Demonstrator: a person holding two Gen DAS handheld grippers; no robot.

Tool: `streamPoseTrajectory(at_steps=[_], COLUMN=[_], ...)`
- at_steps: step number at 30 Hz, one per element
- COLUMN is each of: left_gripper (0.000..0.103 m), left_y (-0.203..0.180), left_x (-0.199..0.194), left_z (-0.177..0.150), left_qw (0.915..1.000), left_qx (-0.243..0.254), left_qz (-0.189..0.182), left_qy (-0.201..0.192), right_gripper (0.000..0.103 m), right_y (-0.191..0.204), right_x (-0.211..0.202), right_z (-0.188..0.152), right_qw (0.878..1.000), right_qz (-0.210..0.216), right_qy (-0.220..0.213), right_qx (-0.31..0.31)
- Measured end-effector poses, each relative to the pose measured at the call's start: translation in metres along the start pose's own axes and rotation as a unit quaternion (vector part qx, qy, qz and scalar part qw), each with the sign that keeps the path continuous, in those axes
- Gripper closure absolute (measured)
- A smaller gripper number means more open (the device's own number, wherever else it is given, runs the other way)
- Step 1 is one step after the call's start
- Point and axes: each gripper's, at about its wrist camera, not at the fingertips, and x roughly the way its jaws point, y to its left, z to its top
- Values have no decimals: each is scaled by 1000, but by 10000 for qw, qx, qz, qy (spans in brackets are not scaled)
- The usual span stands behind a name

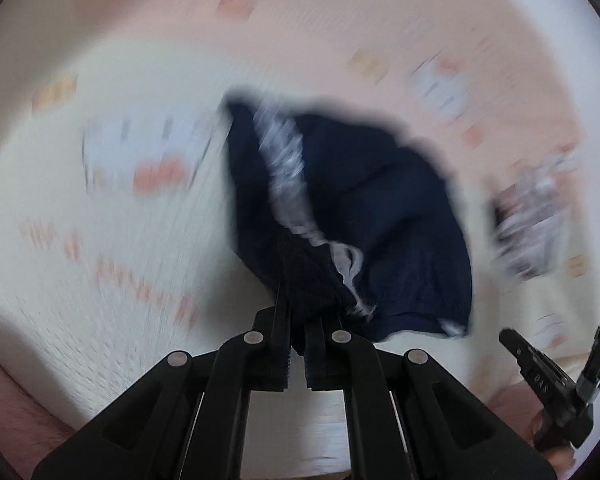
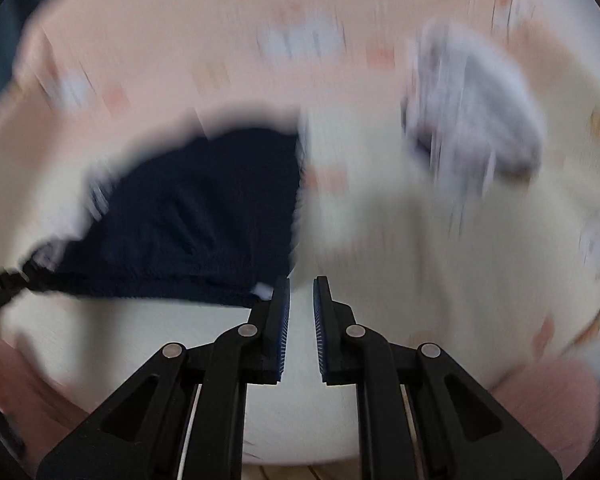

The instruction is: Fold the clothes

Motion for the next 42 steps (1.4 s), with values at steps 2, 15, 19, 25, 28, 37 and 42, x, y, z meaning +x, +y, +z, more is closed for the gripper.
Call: streamPoseTrajectory(at_steps=[2, 15, 19, 25, 28, 37, 42], left_gripper=[97, 58, 58, 60, 60, 94, 94], left_y=[8, 13, 22, 52, 50, 0, -31], left_x=[1, -39, -36, -4, 13, 6, -30], left_z=[-10, -25, -21, -21, -25, -38, -42], left_qw=[10000, 9963, 9895, 9844, 9801, 9996, 9940], left_qx=[-59, 119, -378, -1189, -1301, 90, 1086], left_qz=[-23, -284, -1197, -1249, -1497, -257, 27], left_qy=[-64, -801, -718, -356, 31, 29, 120], right_gripper=[92, 66, 63, 60, 54, 87, 95], right_y=[-5, -16, -11, -31, -36, 4, 1], right_x=[28, 37, 45, 55, 61, 62, 26], right_z=[-18, -18, -9, -5, -3, 3, -1], right_qw=[9987, 9956, 9937, 9882, 9866, 9878, 9869], right_qz=[47, 814, 964, 1116, 1139, 1379, 1585], right_qy=[497, 403, 490, 497, 607, 726, 316], right_qx=[55, 239, 290, 926, 996, -23, -5])
